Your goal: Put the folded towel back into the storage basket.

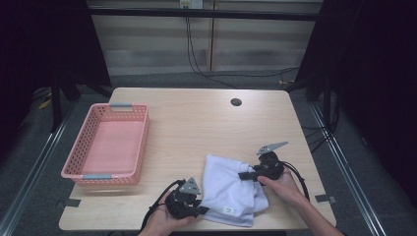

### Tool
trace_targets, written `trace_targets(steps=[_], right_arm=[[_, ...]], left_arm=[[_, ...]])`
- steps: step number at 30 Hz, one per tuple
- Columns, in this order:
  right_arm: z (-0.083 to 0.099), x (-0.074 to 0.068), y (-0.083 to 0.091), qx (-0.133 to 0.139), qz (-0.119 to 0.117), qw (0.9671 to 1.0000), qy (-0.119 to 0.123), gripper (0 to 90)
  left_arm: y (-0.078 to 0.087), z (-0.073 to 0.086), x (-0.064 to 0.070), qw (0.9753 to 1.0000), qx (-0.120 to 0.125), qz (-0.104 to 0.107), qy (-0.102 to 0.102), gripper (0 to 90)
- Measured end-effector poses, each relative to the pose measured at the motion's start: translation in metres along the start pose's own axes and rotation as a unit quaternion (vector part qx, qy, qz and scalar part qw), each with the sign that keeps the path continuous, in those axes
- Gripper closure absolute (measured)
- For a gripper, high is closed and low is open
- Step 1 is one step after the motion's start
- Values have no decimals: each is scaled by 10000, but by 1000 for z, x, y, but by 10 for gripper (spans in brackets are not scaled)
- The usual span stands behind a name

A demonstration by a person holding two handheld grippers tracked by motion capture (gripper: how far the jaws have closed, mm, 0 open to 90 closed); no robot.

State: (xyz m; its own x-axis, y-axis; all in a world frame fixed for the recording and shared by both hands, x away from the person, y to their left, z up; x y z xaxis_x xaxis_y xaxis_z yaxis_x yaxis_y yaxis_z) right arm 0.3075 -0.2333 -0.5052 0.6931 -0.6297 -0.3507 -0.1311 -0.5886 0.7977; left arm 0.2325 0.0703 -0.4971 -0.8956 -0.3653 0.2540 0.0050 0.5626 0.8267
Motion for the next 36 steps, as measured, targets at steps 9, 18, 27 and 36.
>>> trace_targets(steps=[9,18,27,36], right_arm=[[-15,-6,2,118,79,9999,8,663],[-29,-6,13,362,40,9993,15,666],[-34,-3,22,403,59,9992,-25,666],[-48,0,37,515,68,9987,-11,665]], left_arm=[[14,-2,-5,9997,141,-35,174,757],[27,-5,-11,9990,354,-98,253,757],[33,-15,-13,9985,432,-42,319,757],[47,-30,-20,9982,446,-69,397,756]])
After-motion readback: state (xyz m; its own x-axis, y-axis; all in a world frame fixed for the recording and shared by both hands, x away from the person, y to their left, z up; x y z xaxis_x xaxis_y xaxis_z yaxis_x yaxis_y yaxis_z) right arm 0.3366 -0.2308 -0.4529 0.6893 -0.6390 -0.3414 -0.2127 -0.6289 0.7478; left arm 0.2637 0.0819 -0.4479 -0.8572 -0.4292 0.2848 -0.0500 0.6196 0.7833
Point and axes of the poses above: each handheld gripper's, and its own axes: y roughly backward along the jaws, z roughly out of its underside, x roughly to its right, the point moved 1 cm from there along -y, roughly forward along the jaws, and after that the axes turned 11 degrees about -x, right-handed, at the moved point
